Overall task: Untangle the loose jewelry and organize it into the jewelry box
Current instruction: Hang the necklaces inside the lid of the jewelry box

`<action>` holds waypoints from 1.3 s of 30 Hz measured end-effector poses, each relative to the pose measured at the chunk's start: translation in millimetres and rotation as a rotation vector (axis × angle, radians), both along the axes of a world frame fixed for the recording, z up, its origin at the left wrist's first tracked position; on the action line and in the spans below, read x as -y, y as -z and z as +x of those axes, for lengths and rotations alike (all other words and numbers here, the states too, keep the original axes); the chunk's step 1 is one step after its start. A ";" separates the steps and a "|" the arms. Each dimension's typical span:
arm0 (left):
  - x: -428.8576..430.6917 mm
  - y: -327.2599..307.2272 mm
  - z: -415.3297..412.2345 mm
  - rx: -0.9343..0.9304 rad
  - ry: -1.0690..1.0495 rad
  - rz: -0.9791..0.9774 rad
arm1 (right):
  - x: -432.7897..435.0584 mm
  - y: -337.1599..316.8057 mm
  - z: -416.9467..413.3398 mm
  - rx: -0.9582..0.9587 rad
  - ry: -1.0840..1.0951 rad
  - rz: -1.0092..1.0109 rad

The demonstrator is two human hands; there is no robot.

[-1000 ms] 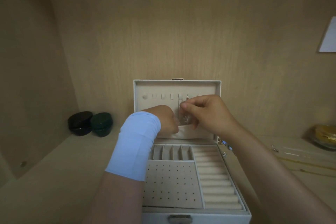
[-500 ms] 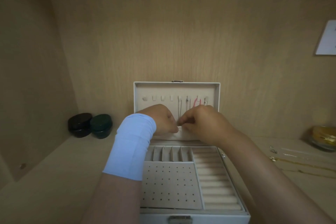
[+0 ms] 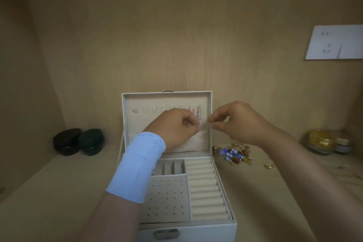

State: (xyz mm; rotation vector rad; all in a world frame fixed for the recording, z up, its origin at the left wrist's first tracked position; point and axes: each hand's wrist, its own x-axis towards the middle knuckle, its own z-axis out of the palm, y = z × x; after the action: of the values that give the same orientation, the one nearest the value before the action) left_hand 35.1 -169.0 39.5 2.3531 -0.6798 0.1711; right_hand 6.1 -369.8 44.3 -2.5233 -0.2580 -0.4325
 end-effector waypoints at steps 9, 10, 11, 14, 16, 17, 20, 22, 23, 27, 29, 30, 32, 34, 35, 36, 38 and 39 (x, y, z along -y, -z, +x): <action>90.5 24.7 -19.6 -0.056 0.187 0.104 | 125.5 43.6 -38.7 -0.266 0.255 -0.206; 102.2 25.8 -21.6 -0.072 0.198 0.141 | 136.3 52.4 -41.1 -0.265 0.279 -0.232; 115.0 28.1 -23.5 -0.090 0.209 0.180 | 146.1 60.8 -43.7 -0.268 0.298 -0.247; 152.1 39.2 -27.6 -0.099 0.250 0.298 | 163.2 78.0 -49.3 -0.282 0.312 -0.257; 174.8 50.4 -27.8 -0.136 0.265 0.363 | 171.6 85.0 -50.8 -0.293 0.318 -0.274; 183.8 56.5 -27.3 -0.146 0.259 0.403 | 174.0 87.2 -51.6 -0.303 0.320 -0.274; 205.3 71.1 -26.8 -0.152 0.234 0.473 | 180.6 92.8 -53.4 -0.338 0.328 -0.261; 216.4 77.4 -27.4 -0.127 0.222 0.491 | 183.4 95.9 -53.3 -0.342 0.343 -0.268; 220.7 79.8 -27.4 -0.106 0.211 0.496 | 183.7 96.4 -52.8 -0.340 0.351 -0.274; 234.6 90.1 -27.7 -0.068 0.179 0.504 | 182.8 99.2 -49.4 -0.353 0.349 -0.337; 237.5 94.4 -28.6 -0.053 0.152 0.479 | 180.6 99.7 -49.1 -0.363 0.317 -0.343; 238.3 95.9 -29.2 -0.047 0.138 0.457 | 180.4 100.5 -49.8 -0.360 0.298 -0.314; 237.9 98.1 -29.8 -0.046 0.113 0.399 | 181.8 102.5 -50.1 -0.335 0.277 -0.224; 236.7 100.9 -29.6 -0.084 0.091 0.330 | 185.0 102.9 -49.5 -0.301 0.271 -0.095; 235.8 102.8 -29.2 -0.111 0.084 0.300 | 186.0 102.2 -49.4 -0.285 0.261 -0.017; 234.7 103.4 -30.4 -0.146 0.078 0.277 | 185.9 101.3 -49.8 -0.272 0.241 0.057; 233.6 102.0 -33.5 -0.202 0.064 0.228 | 183.0 98.1 -53.1 -0.252 0.185 0.190; 233.2 99.8 -34.0 -0.223 0.051 0.180 | 181.4 96.7 -55.3 -0.249 0.158 0.262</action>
State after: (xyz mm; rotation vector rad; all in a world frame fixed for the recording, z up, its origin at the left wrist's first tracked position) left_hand 1.1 -402.2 -60.3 2.4738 -0.6674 -0.1797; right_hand -49.2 -551.3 -52.4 -2.3160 0.0894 -0.1938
